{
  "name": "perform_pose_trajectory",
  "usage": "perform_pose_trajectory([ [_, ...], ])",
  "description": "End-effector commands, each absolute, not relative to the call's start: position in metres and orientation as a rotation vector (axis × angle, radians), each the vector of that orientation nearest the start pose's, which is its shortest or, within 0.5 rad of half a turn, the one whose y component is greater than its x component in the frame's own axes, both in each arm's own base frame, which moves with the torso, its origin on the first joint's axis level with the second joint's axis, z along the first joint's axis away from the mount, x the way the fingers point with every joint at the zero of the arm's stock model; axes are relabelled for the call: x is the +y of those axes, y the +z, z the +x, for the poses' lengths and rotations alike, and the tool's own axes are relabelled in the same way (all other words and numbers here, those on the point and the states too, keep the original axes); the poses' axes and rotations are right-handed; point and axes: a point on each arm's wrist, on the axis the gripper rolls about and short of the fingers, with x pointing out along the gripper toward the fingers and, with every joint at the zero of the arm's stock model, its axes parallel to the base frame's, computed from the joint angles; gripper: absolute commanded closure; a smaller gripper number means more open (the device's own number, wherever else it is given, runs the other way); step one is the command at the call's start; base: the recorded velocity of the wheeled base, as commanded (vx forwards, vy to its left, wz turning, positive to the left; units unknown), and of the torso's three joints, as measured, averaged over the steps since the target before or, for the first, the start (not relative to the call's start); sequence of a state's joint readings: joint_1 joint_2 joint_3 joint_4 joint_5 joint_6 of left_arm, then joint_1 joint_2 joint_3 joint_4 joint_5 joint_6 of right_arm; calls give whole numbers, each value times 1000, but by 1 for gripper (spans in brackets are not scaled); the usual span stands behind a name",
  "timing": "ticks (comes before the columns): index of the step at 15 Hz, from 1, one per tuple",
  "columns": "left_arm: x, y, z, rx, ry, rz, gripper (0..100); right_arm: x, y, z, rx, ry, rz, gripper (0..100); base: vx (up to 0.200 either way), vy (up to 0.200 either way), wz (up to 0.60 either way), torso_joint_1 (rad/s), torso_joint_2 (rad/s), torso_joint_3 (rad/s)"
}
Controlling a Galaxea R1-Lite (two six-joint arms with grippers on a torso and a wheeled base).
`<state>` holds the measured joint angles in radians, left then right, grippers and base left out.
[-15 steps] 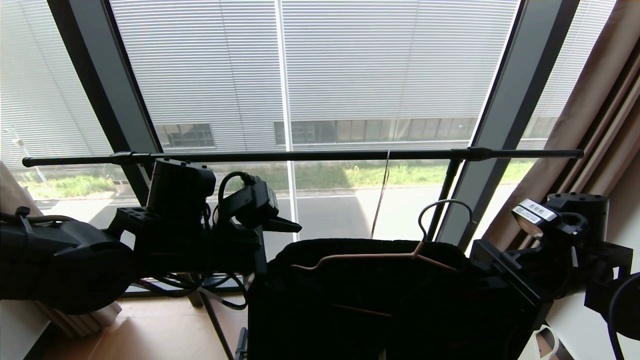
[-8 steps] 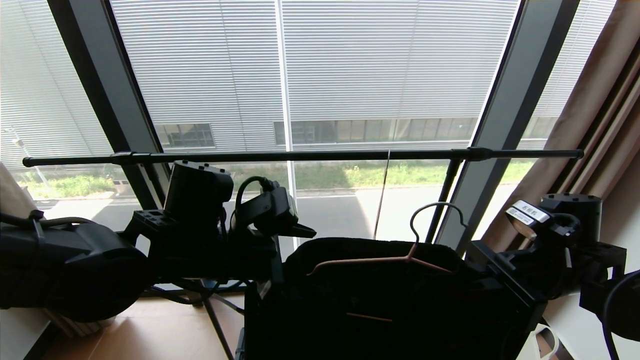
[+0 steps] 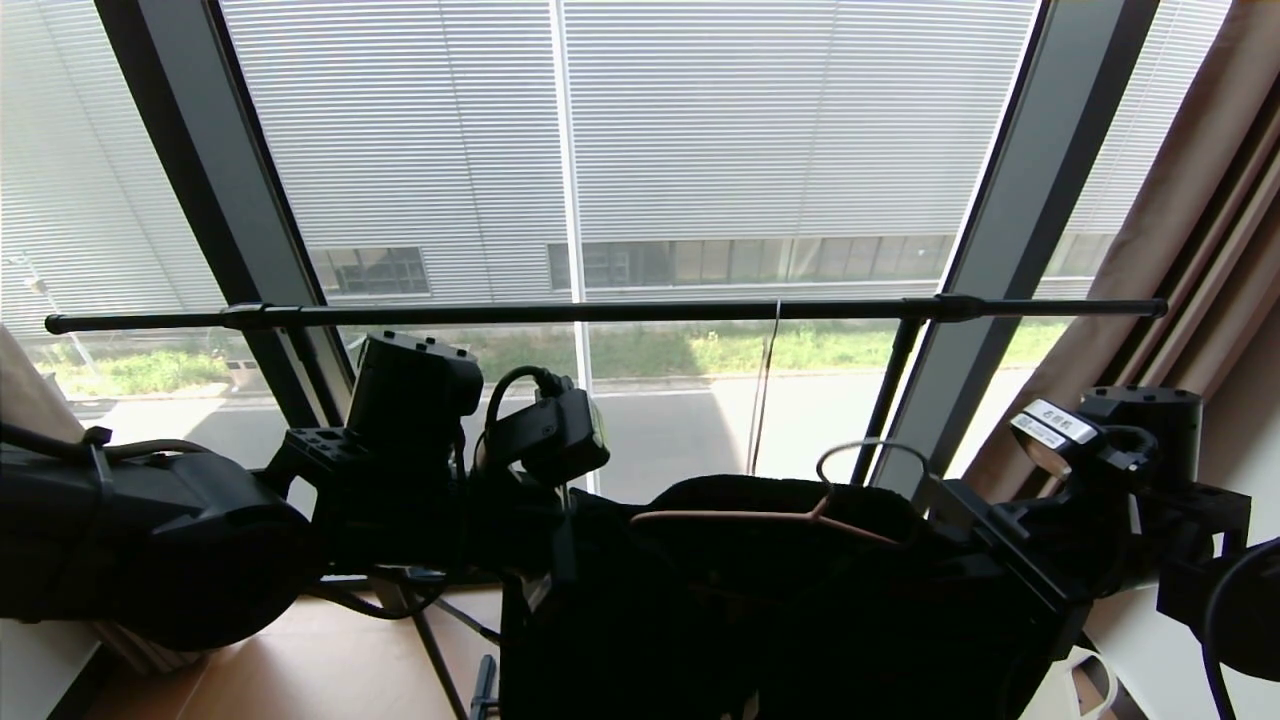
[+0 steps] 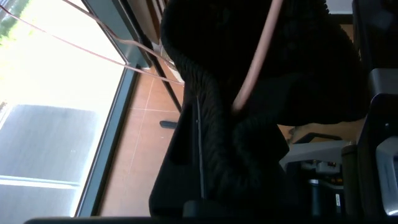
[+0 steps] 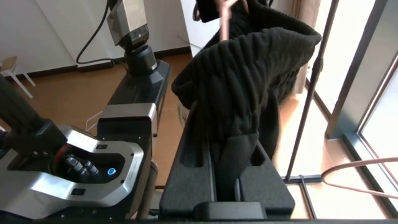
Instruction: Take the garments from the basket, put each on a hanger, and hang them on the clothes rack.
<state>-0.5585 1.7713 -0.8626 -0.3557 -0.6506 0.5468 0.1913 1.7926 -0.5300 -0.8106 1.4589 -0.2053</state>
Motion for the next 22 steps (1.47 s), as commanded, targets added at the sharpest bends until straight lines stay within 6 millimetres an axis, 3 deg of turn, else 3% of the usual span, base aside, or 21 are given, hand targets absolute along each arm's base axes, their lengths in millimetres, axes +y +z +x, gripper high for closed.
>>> perform_pose_trajectory([
  [1, -176, 152, 256, 243, -1301, 439, 100, 73, 113, 256, 241, 1648, 146, 100, 0, 0, 0, 0, 0, 0],
  [7, -174, 158, 252, 223, -1299, 440, 100, 74, 108, 267, 276, 1507, 108, 100, 0, 0, 0, 0, 0, 0],
  [8, -173, 158, 252, 224, -1298, 440, 100, 73, 107, 267, 279, 1504, 109, 0, 0, 0, 0, 0, 0, 0],
  [12, -171, 158, 253, 225, -1293, 436, 100, 70, 107, 270, 266, 1486, 102, 0, 0, 0, 0, 0, 0, 0],
  [22, -144, 158, 244, 273, -1251, 368, 100, 50, 116, 277, 172, 1418, 51, 0, 0, 0, 0, 0, 0, 0],
])
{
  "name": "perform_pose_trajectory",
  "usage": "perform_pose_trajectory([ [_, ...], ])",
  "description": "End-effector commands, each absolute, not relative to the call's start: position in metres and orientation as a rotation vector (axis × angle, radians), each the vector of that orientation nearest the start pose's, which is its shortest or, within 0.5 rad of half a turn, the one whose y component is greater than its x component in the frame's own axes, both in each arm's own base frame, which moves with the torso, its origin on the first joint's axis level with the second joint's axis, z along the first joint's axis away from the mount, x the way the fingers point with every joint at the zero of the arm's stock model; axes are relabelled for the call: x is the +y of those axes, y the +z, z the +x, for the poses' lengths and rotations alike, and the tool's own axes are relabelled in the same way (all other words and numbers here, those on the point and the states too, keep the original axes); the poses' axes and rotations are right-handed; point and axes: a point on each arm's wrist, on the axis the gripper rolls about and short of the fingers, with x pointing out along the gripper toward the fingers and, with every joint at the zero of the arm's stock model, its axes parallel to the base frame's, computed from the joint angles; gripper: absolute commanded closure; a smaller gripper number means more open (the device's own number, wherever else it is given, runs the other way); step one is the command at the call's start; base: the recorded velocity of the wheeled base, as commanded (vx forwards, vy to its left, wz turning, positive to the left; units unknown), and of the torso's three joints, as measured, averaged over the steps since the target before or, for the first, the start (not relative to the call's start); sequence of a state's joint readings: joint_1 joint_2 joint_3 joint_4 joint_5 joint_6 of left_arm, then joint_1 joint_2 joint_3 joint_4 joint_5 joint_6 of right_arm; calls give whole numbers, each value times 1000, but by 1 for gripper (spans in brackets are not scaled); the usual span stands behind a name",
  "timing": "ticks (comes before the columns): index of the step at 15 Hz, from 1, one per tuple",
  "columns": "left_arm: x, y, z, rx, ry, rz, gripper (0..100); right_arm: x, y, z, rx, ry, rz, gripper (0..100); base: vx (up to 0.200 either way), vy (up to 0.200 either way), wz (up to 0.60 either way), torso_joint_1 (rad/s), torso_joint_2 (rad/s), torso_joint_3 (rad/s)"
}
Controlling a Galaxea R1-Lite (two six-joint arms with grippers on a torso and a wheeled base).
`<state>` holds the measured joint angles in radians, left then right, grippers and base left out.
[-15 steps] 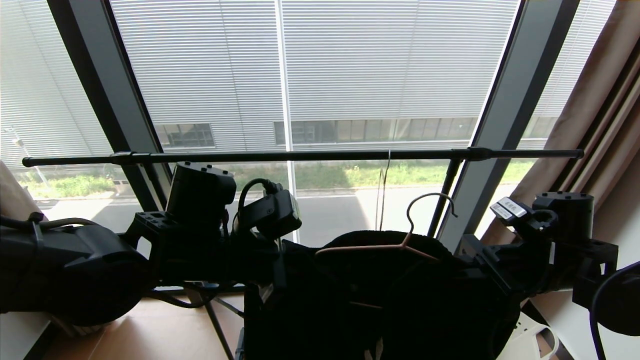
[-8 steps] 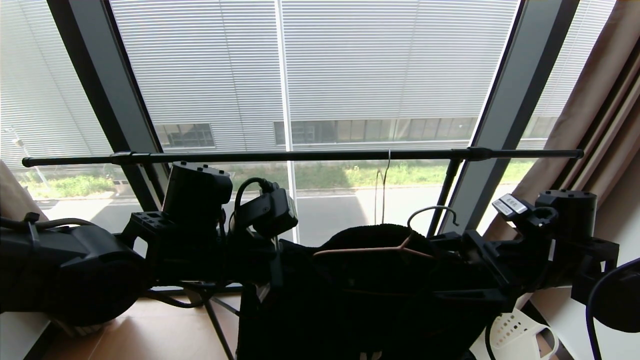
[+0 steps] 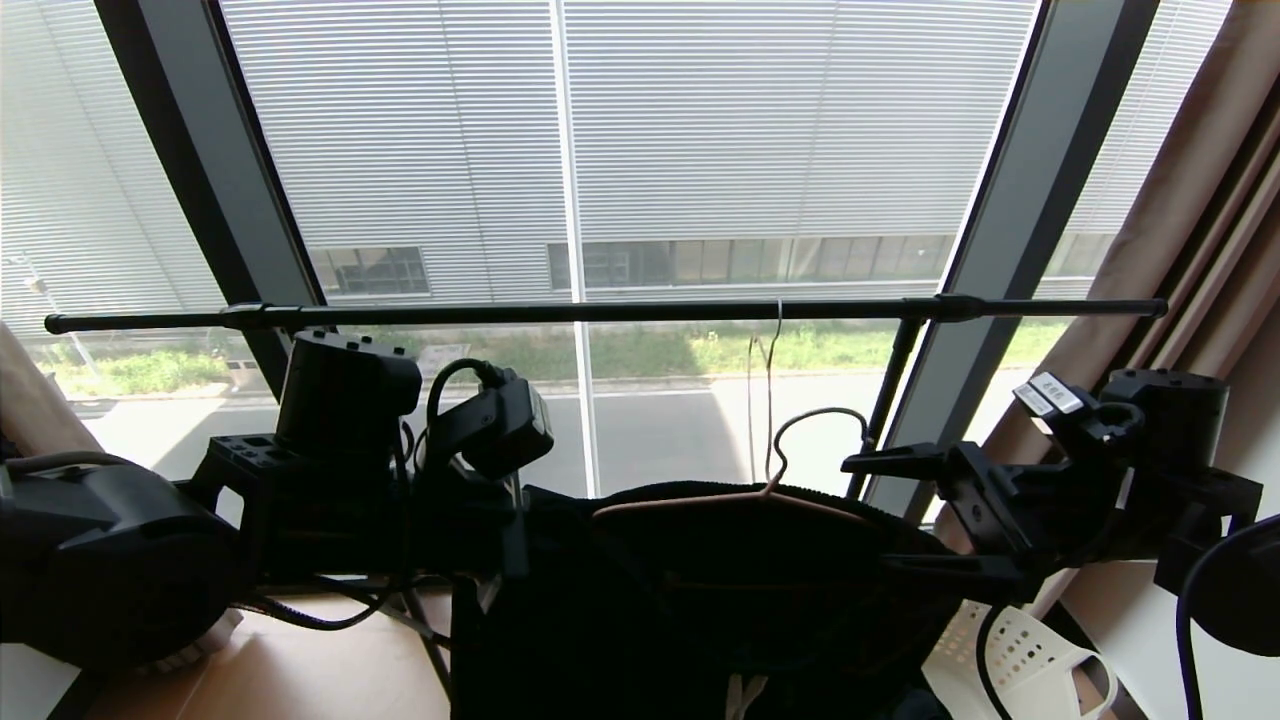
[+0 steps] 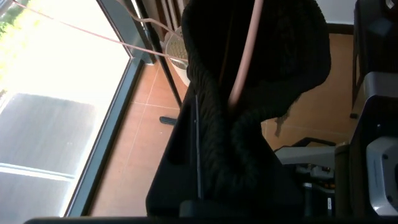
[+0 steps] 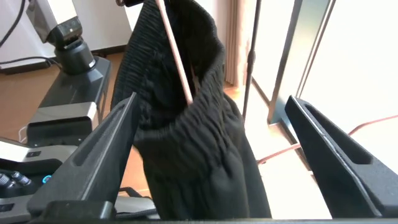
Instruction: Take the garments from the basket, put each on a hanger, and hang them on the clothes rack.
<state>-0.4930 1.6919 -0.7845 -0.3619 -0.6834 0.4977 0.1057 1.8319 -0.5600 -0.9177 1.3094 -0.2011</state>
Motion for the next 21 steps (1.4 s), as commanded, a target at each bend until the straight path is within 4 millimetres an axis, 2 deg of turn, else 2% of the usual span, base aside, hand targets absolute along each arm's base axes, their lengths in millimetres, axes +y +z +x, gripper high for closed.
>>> perform_pose_trajectory([
  [1, -142, 160, 243, 277, -1246, 352, 100, 49, 117, 277, 167, 1412, 48, 0, 0, 0, 0, 0, 0, 0],
  [7, -110, 172, 242, 330, -1204, 156, 100, 31, 121, 282, 97, 1348, 1, 0, 0, 0, 0, 0, 0, 0],
  [11, -103, 171, 243, 349, -1192, 120, 100, 28, 120, 282, 93, 1336, -2, 0, 0, 0, 0, 0, 0, 0],
  [16, -101, 177, 241, 340, -1215, 74, 100, 16, 94, 298, 123, 1287, 16, 0, 0, 0, 0, 0, 0, 0],
  [17, -101, 177, 241, 340, -1215, 74, 100, 16, 94, 298, 123, 1287, 16, 0, 0, 0, 0, 0, 0, 0],
  [18, -98, 179, 243, 330, -1223, 34, 100, 15, 82, 305, 135, 1281, 26, 0, 0, 0, 0, 0, 0, 0],
  [21, -96, 181, 245, 332, -1216, -2, 100, 15, 79, 306, 138, 1282, 29, 0, 0, 0, 0, 0, 0, 0],
])
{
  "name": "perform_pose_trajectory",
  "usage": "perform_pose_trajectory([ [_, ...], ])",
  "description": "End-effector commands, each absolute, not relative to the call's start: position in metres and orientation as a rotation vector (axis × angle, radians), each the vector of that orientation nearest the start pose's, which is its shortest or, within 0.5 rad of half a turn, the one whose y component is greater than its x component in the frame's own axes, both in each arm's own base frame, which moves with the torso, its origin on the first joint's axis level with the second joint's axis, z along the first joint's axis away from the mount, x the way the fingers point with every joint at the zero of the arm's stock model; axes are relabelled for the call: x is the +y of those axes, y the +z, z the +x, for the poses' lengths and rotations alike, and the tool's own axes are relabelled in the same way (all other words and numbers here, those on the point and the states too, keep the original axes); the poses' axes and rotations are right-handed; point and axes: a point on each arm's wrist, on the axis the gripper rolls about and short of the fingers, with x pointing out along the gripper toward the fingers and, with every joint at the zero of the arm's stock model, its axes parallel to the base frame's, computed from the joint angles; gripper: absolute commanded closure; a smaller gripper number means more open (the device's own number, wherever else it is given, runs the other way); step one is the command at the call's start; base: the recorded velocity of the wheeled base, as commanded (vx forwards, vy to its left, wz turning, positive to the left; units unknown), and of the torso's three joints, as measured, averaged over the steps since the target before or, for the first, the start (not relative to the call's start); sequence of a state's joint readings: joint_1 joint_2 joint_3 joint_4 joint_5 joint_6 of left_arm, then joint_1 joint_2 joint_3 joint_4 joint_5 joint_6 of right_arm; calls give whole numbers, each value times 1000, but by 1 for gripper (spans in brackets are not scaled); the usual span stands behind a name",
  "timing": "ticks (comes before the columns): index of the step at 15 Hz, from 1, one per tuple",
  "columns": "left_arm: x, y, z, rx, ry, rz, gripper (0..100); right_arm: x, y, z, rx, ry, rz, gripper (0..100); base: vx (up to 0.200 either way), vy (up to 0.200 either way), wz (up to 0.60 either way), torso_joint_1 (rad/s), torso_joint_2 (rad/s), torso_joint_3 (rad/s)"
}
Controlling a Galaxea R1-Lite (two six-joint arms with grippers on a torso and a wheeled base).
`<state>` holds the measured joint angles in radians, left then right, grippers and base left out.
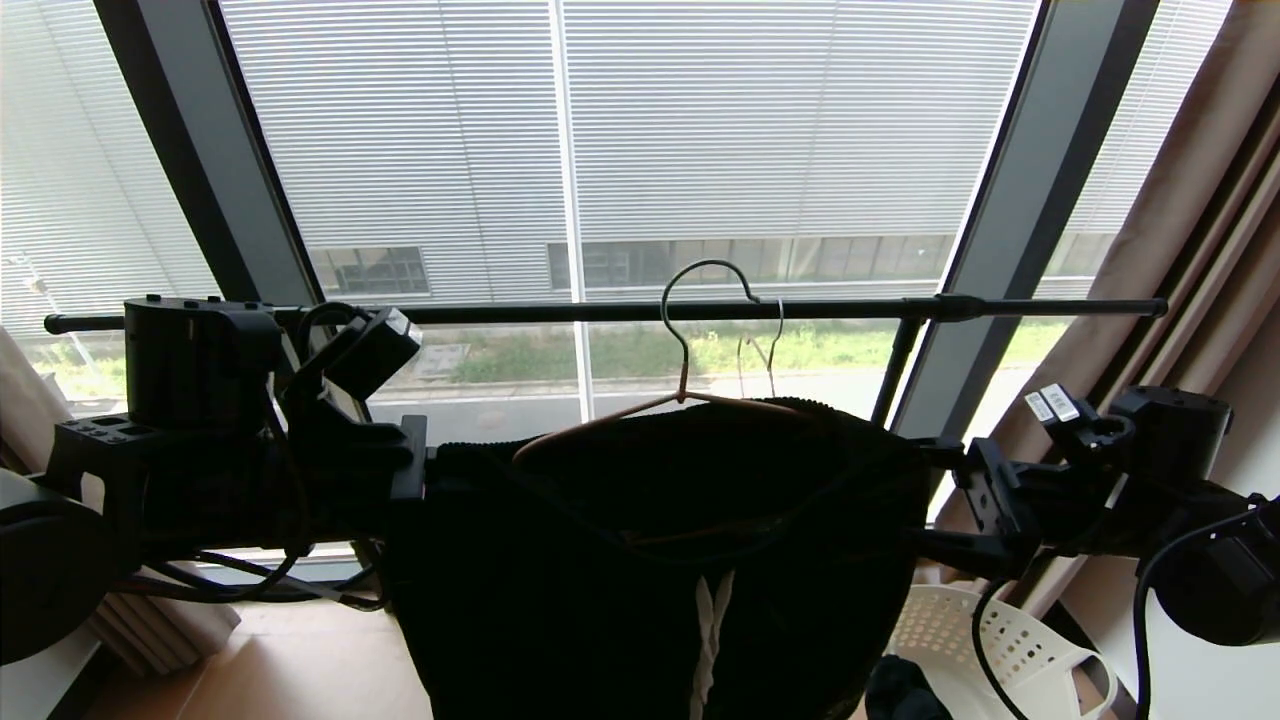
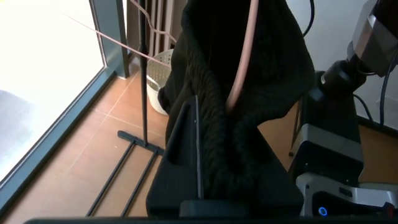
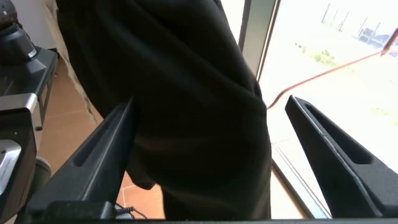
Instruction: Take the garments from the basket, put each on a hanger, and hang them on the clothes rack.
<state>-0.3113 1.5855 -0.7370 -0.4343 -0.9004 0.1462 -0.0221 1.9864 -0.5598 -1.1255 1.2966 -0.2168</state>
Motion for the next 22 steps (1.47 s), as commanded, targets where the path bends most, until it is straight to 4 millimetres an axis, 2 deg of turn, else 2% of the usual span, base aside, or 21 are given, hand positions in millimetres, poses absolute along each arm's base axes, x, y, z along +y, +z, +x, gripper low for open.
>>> perform_pose_trajectory([
  [1, -96, 181, 245, 330, -1222, -10, 100, 15, 78, 306, 141, 1282, 31, 0, 0, 0, 0, 0, 0, 0],
  [5, -96, 189, 246, 307, -1232, -73, 100, 18, 62, 309, 183, 1293, 62, 0, 0, 0, 0, 0, 0, 0],
  [14, -96, 189, 245, 301, -1227, -139, 100, 21, 48, 315, 217, 1299, 86, 0, 0, 0, 0, 0, 0, 0],
  [15, -96, 189, 245, 302, -1226, -140, 100, 21, 48, 316, 215, 1299, 85, 100, 0, 0, 0, 0, 0, 0],
  [18, -95, 189, 245, 301, -1223, -139, 100, 16, 52, 319, 199, 1285, 75, 100, 0, 0, 0, 0, 0, 0],
  [22, -92, 186, 245, 312, -1208, -145, 100, -1, 57, 325, 172, 1233, 61, 100, 0, 0, 0, 0, 0, 0],
])
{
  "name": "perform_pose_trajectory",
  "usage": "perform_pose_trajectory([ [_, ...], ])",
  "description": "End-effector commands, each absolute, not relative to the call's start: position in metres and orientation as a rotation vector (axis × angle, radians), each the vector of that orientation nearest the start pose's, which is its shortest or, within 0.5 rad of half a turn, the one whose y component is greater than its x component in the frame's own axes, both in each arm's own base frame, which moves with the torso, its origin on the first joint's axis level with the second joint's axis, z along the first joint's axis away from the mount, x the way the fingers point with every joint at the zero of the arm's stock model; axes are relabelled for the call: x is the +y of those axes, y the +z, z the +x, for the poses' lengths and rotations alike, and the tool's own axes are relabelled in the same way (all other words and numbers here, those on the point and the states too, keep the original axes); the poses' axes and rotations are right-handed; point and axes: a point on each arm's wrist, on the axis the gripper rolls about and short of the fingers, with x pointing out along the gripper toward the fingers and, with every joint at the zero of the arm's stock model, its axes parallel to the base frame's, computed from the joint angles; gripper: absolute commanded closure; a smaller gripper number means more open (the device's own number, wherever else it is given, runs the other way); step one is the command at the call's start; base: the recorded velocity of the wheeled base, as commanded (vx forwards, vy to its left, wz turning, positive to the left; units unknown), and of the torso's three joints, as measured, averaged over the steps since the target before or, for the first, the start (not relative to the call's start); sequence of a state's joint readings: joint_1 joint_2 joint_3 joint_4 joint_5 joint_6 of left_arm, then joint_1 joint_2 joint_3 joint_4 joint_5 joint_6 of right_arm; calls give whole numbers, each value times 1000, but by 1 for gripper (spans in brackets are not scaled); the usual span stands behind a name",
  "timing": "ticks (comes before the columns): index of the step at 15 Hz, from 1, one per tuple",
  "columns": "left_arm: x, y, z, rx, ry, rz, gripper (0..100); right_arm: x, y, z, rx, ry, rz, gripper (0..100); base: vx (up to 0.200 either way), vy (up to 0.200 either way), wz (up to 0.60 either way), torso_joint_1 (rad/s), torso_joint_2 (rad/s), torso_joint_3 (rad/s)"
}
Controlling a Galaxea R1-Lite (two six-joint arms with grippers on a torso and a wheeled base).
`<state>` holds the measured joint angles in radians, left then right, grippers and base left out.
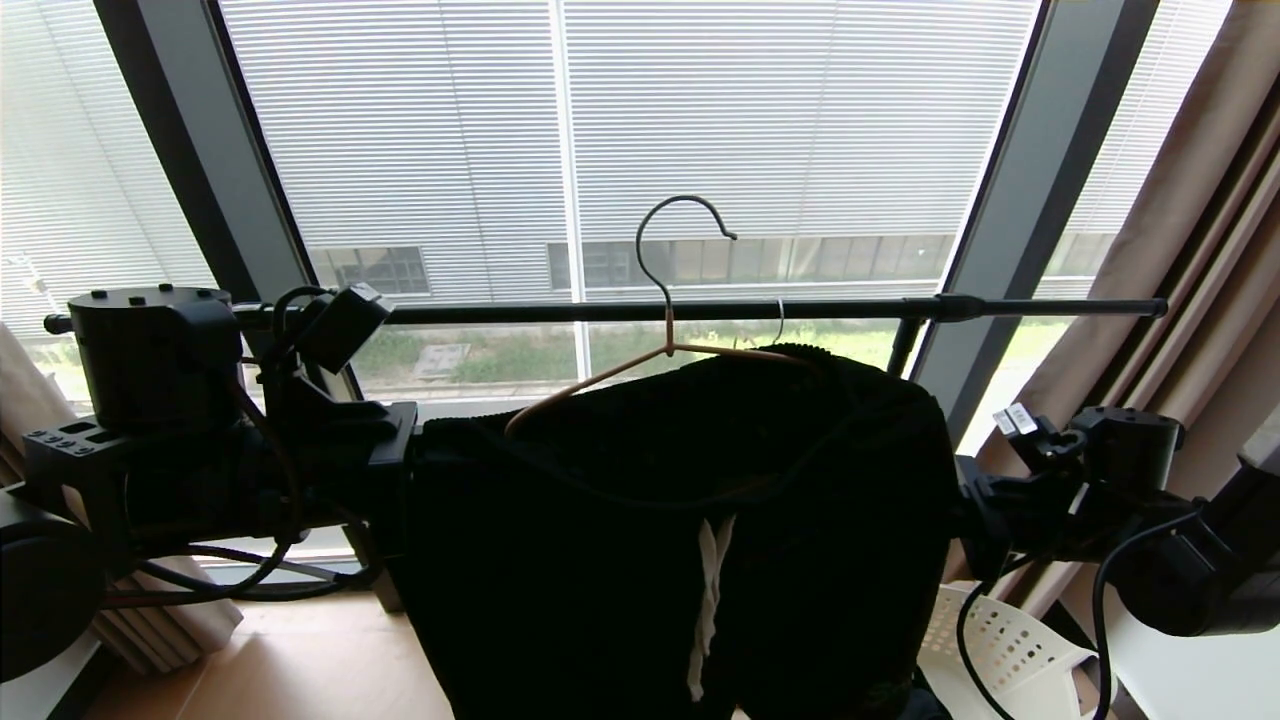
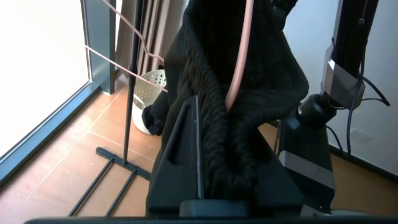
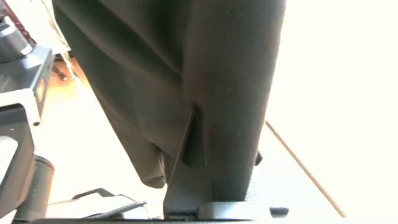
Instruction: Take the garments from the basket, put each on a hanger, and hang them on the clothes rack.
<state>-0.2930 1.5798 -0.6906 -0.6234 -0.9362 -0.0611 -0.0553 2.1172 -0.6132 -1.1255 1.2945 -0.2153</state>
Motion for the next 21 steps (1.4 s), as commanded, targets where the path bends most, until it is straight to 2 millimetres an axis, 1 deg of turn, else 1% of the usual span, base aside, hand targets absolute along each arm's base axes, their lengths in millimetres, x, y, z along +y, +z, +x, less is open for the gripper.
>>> perform_pose_trajectory([
  [1, -90, 187, 244, 308, -1204, -145, 100, -3, 58, 326, 170, 1227, 61, 100, 0, 0, 0, 0, 0, 0],
  [4, -79, 189, 242, 296, -1195, -152, 100, -8, 59, 328, 163, 1212, 57, 100, 0, 0, 0, 0, 0, 0],
  [9, -79, 187, 242, 305, -1199, -154, 100, -7, 58, 327, 167, 1215, 59, 100, 0, 0, 0, 0, 0, 0],
  [13, -80, 185, 243, 309, -1202, -154, 100, -2, 56, 324, 187, 1229, 78, 100, 0, 0, 0, 0, 0, 0],
  [14, -79, 186, 243, 307, -1196, -154, 100, 1, 55, 324, 191, 1238, 81, 0, 0, 0, 0, 0, 0, 0],
  [18, -72, 179, 241, 330, -1170, -167, 100, 4, 57, 322, 180, 1247, 64, 0, 0, 0, 0, 0, 0, 0],
  [19, -68, 172, 238, 350, -1152, -174, 100, 9, 65, 319, 154, 1247, 30, 0, 0, 0, 0, 0, 0, 0],
  [21, -57, 170, 233, 341, -1117, -162, 100, 18, 80, 312, 131, 1195, -24, 0, 0, 0, 0, 0, 0, 0],
])
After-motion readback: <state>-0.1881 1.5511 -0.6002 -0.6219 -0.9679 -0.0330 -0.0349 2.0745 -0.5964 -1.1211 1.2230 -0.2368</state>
